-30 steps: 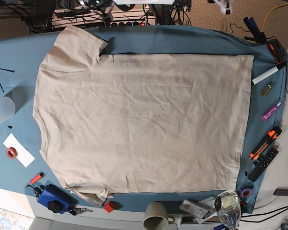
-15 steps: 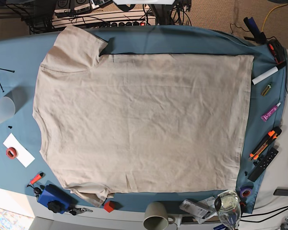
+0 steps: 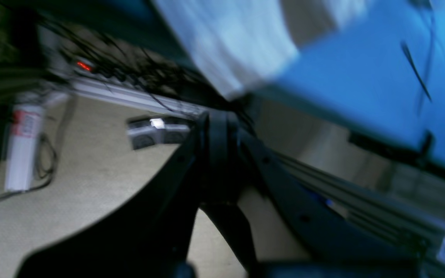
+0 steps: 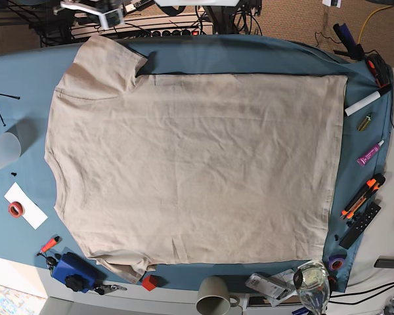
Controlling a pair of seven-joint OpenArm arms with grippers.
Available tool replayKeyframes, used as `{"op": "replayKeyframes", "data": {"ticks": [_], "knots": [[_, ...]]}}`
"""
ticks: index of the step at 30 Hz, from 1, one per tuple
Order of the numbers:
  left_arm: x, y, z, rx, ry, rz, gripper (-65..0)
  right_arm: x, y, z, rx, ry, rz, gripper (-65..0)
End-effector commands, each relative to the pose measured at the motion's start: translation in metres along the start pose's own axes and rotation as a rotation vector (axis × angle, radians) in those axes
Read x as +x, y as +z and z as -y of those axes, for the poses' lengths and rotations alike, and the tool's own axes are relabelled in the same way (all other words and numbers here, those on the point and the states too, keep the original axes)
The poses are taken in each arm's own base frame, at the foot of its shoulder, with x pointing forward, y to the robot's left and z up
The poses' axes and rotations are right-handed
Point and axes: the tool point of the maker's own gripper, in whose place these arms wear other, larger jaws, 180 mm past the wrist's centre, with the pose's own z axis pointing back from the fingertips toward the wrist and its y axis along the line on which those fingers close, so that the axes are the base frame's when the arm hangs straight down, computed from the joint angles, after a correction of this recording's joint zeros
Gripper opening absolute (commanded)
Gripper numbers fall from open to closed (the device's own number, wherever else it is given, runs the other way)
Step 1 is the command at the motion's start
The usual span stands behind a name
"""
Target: Fold the T-shirt properly
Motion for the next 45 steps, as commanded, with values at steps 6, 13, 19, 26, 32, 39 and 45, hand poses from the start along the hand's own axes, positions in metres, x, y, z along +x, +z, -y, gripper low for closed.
{"op": "replayKeyframes", "data": {"ticks": [6, 13, 19, 26, 32, 39, 45], "knots": [[0.004, 0.008, -0.011, 0.008, -0.032, -0.002, -65.0, -0.003, -0.010, 0.050, -0.052, -0.123, 0.001, -65.0], [0.006, 0.008, -0.011, 0.007, -0.032, 0.006, -65.0, 0.023, -0.019, 0.084, 0.029, -0.224, 0.107, -65.0], [0.006, 0.008, -0.011, 0.007, -0.032, 0.006, -65.0, 0.066, -0.013, 0.096, 0.161, -0.278, 0.286, -65.0], [0.010, 0.005, -0.011, 0.005, -0.034, 0.015, -65.0, 0.041, -0.058, 0.094, 0.474, -0.537, 0.311, -65.0], [0.010, 0.005, -0.011, 0.005, -0.034, 0.015, -65.0, 0.018, -0.074, 0.113, 0.541, -0.739, 0.285, -65.0], [0.010, 0.005, -0.011, 0.005, -0.035, 0.015, -65.0, 0.011, -0.067, 0.137, 0.473, -0.728, 0.311, -60.9], [0.009, 0.005, -0.010, 0.005, -0.032, 0.012, -65.0, 0.008, -0.065, 0.130, 0.513, -0.734, 0.282, -30.2]]}}
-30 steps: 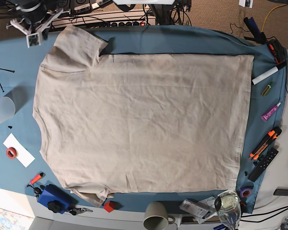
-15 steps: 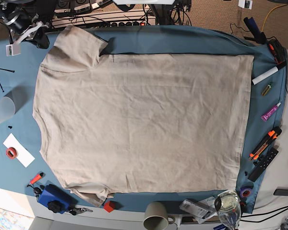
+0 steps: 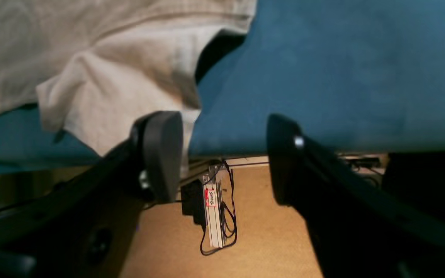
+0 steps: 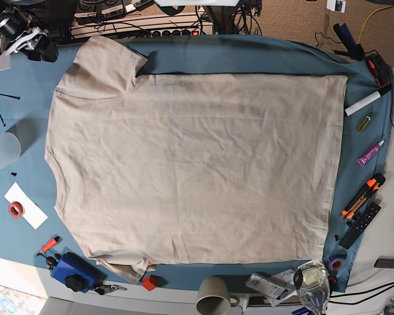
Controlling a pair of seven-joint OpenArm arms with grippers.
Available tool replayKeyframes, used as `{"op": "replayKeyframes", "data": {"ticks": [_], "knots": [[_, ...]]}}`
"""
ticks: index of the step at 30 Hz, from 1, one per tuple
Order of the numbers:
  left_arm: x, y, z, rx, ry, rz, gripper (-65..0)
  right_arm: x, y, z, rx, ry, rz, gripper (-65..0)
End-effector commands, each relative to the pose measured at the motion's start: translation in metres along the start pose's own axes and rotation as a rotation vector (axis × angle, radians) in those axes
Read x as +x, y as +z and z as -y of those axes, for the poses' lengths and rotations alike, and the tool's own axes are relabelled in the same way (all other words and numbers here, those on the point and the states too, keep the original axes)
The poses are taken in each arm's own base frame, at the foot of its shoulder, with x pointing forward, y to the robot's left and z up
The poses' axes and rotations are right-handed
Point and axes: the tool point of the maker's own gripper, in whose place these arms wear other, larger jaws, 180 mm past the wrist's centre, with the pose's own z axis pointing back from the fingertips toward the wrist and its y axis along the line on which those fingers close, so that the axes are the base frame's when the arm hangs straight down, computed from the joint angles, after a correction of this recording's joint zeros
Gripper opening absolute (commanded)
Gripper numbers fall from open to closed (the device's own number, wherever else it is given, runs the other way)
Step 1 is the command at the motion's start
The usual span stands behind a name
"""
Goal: Fold the T-shirt properly
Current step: 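Move both grippers down to the shirt's shoulder corners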
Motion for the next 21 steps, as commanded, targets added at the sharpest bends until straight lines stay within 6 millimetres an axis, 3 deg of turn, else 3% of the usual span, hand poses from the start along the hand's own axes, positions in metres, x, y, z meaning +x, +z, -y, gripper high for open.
{"op": "replayKeyframes", "data": {"ticks": [1, 8, 16, 21], "knots": [[-0.002, 0.006, -0.001, 0.000, 0.001, 0.002, -65.0, 0.011, 0.005, -0.001, 0.005, 0.024, 0.028, -30.2], [-0.003, 0.006, 0.000, -0.005, 0.001, -0.004, -65.0, -0.003, -0.009, -0.010, 0.036, -0.006, -0.012, -30.3], [-0.007, 0.006, 0.000, -0.004, -0.002, -0.028, -65.0, -0.029, -0.048, -0.020, 0.114, -0.080, -0.079, -30.3], [0.001, 0.010, 0.004, -0.012, -0.021, -0.009, -65.0, -0.046, -0.067, -0.025, 0.160, -0.131, -0.138, -30.3]]}}
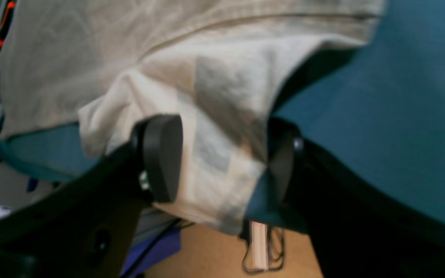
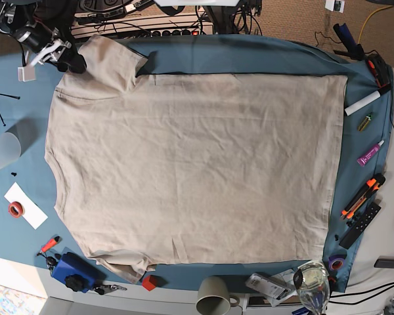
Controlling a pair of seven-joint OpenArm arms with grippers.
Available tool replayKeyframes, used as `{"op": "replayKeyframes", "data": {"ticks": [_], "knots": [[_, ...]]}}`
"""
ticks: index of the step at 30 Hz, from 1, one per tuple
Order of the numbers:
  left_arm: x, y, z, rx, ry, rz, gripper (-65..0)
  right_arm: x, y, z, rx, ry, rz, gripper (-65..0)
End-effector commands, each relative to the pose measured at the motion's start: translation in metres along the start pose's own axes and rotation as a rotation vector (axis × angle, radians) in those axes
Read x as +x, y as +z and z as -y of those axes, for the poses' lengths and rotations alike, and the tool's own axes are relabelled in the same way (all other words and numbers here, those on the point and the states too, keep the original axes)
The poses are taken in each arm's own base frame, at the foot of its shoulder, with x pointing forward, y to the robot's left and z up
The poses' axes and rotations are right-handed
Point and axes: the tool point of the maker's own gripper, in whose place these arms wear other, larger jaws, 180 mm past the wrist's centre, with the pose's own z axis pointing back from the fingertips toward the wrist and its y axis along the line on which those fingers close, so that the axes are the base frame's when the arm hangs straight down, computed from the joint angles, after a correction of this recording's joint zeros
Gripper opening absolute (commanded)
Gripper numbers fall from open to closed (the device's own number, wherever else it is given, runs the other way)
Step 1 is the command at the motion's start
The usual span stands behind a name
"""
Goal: Fold the T-shirt properly
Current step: 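Move both grippers down to the shirt's shoulder corners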
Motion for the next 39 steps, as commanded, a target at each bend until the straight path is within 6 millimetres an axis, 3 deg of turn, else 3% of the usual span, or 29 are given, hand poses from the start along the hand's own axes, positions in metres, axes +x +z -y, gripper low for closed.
{"op": "replayKeyframes", "data": {"ticks": [1, 11, 17, 18, 23, 31, 34, 39], "knots": [[0.002, 0.009, 0.002, -0.008, -0.009, 0.013, -65.0, -0.024, 0.003, 0.009, -0.045, 0.006, -0.119, -30.3], [0.074, 0.045, 0.049, -0.068, -0.191, 0.125, -65.0, -0.049, 0.010, 0.010, -0.051, -0.009, -0.211, -30.3], [0.112, 0.069, 0.066, -0.032, -0.292, 0.133, -65.0, -0.053, 0.012, 0.011, -0.055, -0.014, -0.218, -30.3], [0.115, 0.072, 0.067, -0.024, -0.307, 0.126, -63.6, -0.053, 0.012, 0.011, -0.055, -0.014, -0.218, -30.3], [0.148, 0.084, 0.090, -0.075, -0.308, 0.230, -39.7, -0.052, 0.012, 0.011, -0.055, -0.014, -0.217, -30.3], [0.214, 0.081, 0.048, 0.188, -0.152, 0.421, -35.8, -0.052, 0.012, 0.011, -0.055, -0.014, -0.217, -30.3], [0.230, 0.080, 0.043, 0.235, -0.150, 0.462, -30.2, -0.053, 0.012, 0.011, -0.055, -0.014, -0.218, -30.3], [0.248, 0.080, 0.027, 0.316, -0.091, 0.494, -29.3, -0.053, 0.012, 0.011, -0.055, -0.014, -0.222, -30.3]]}}
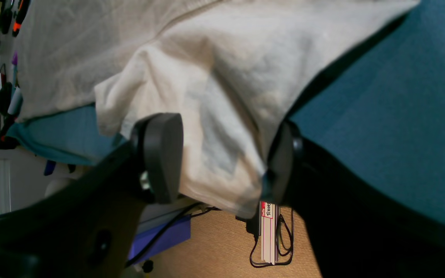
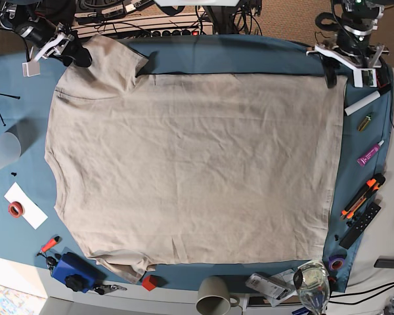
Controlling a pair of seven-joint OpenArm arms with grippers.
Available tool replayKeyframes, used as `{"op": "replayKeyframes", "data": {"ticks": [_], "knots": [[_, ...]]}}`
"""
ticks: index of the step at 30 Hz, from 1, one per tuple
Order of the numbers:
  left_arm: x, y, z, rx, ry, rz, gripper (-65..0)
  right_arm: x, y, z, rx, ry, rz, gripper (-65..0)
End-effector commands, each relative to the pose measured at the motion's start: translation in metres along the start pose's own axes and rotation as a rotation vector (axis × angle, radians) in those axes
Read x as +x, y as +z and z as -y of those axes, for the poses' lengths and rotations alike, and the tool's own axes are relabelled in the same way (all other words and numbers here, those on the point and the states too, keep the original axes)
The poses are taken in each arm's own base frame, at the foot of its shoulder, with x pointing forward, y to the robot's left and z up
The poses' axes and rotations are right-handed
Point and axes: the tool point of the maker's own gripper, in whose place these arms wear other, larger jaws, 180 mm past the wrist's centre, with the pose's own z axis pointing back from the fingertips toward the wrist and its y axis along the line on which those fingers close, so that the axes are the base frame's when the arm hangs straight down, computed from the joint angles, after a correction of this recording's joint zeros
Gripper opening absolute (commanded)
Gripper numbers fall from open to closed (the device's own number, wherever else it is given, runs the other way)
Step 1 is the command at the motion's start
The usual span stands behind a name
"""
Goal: Fold the T-shirt properly
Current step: 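Move both grippers down to the shirt's shoulder corners, then grasp the shirt's shoulder corners with both grippers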
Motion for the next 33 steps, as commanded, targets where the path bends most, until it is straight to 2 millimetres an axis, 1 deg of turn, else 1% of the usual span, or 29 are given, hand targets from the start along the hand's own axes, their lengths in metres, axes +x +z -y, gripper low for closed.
{"op": "replayKeyframes", "data": {"ticks": [1, 2, 6, 9, 11, 14, 17, 20, 24, 26, 28, 30, 33], "knots": [[0.009, -0.001, -0.006, 0.030, -0.001, 0.031, -29.3, -0.034, 0.006, 0.016, -0.083, -0.004, -0.170, -30.3], [0.008, -0.005, -0.010, 0.051, 0.011, 0.027, -29.3, -0.035, 0.006, 0.016, -0.083, -0.004, -0.171, -30.3], [-0.008, -0.025, -0.016, 0.073, 0.064, -0.061, -29.4, -0.036, 0.007, 0.016, -0.083, -0.005, -0.178, -30.3], [-0.010, -0.037, -0.016, 0.066, 0.090, -0.076, -29.4, -0.037, 0.007, 0.016, -0.084, -0.005, -0.187, -30.3], [-0.008, -0.041, -0.012, 0.042, 0.119, -0.085, -29.4, -0.038, 0.007, 0.016, -0.084, -0.005, -0.193, -30.3], [-0.008, -0.041, -0.011, 0.039, 0.124, -0.088, -29.4, -0.041, 0.008, 0.019, -0.097, 0.000, -0.206, -30.3], [-0.009, -0.039, -0.017, 0.048, 0.139, -0.095, -29.8, -0.042, 0.008, 0.020, -0.105, 0.004, -0.215, -30.3], [-0.003, -0.036, -0.021, 0.004, 0.184, -0.072, -32.1, -0.043, 0.009, 0.021, -0.109, 0.006, -0.218, -30.3], [0.009, -0.027, -0.025, -0.087, 0.235, -0.025, -32.2, -0.043, 0.009, 0.021, -0.109, 0.006, -0.218, -30.3], [0.010, -0.026, -0.024, -0.142, 0.261, -0.009, -32.2, -0.042, 0.008, 0.021, -0.109, 0.006, -0.216, -30.3], [0.002, -0.030, -0.023, -0.191, 0.290, -0.030, -33.8, -0.042, 0.008, 0.021, -0.109, 0.006, -0.215, -30.3], [-0.011, -0.038, -0.020, -0.236, 0.325, -0.064, -36.0, -0.042, 0.008, 0.021, -0.108, 0.006, -0.215, -30.3], [-0.026, -0.052, -0.022, -0.256, 0.390, -0.101, -36.1, -0.043, 0.009, 0.021, -0.109, 0.006, -0.217, -30.3]]}}
